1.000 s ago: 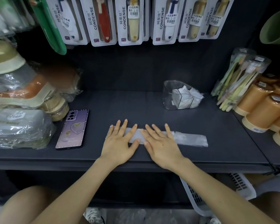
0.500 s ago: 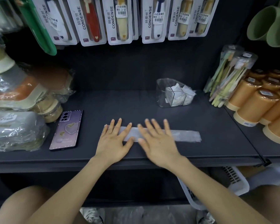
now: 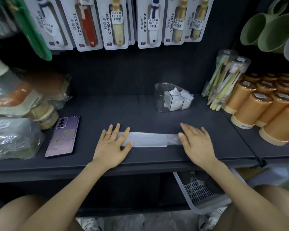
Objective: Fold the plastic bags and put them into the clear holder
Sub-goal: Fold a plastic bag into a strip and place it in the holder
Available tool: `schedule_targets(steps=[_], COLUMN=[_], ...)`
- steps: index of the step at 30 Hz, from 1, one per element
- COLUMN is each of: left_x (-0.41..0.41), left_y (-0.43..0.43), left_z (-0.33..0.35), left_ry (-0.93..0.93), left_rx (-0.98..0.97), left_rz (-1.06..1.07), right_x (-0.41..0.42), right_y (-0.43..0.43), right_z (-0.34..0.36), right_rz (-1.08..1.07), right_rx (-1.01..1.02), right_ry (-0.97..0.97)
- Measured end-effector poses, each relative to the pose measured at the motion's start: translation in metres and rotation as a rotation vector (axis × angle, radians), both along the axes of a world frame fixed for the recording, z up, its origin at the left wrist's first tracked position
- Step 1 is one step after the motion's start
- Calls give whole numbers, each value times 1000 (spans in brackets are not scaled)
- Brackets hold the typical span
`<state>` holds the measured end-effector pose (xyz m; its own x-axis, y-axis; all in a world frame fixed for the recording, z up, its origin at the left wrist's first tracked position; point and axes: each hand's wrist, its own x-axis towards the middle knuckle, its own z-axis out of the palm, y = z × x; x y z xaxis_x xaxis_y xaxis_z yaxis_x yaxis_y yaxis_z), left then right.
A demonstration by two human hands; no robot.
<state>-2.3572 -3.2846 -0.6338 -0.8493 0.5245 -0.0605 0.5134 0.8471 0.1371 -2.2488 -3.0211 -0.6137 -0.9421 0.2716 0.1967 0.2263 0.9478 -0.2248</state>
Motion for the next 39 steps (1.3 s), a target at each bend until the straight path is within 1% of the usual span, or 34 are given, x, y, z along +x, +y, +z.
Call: schedule_targets(steps=[1, 2, 4, 7, 8, 10, 13, 16, 19, 22, 24, 27, 29, 31, 33, 35, 37, 38, 39], left_x=[0, 0, -1, 3, 6, 19, 39, 48, 53, 56, 57, 59, 60, 59, 57, 53, 47, 45, 43], left_y=[0, -1, -2, 0, 4, 18, 40, 53, 58, 62, 66, 70, 71, 73, 73, 72, 70, 68, 67], left_z=[1, 3, 9, 17, 17, 19, 14, 8, 7, 9, 11, 14, 15, 20, 25, 29, 32, 35, 36], left_ry=[-17, -32, -19, 218, 247, 197, 112, 65, 83, 130, 173, 190, 180, 147, 68, -39, -180, -252, -326], left_rx=[17, 58, 163, 288, 346, 435, 460, 463, 418, 417, 424, 419, 446, 539, 606, 620, 683, 736, 797], left_rz=[1, 11, 51, 17, -9, -100, -247, -273, -279, -238, -186, -148, -127, -73, 1, 52, 120, 165, 210], right_x=[-3, -6, -8, -8, -7, -3, 10, 24, 29, 22, 14, 2, -5, -11, -15, -19, -23, -25, -27], right_y=[4, 8, 13, 13, 12, 9, 4, -5, -15, -20, -24, -28, -32, -36, -36, -33, -32, -33, -36], right_z=[0, 1, 6, 13, 13, 13, 21, 38, 55, 69, 78, 92, 98, 103, 106, 105, 96, 88, 79], right_rz=[-32, -52, -97, -77, -59, -10, 38, 17, -43, -104, -109, -126, -113, -70, -20, -20, -92, -125, -140], right_rx=[33, 53, 17, -76, -96, -130, -239, -501, -851, -1136, -1288, -1448, -1500, -1536, -1580, -1592, -1489, -1414, -1341], right_ry=[71, 53, -73, -99, -105, -123, -142, -212, -261, -261, -237, -186, -178, -194, -183, -91, 10, 16, -18])
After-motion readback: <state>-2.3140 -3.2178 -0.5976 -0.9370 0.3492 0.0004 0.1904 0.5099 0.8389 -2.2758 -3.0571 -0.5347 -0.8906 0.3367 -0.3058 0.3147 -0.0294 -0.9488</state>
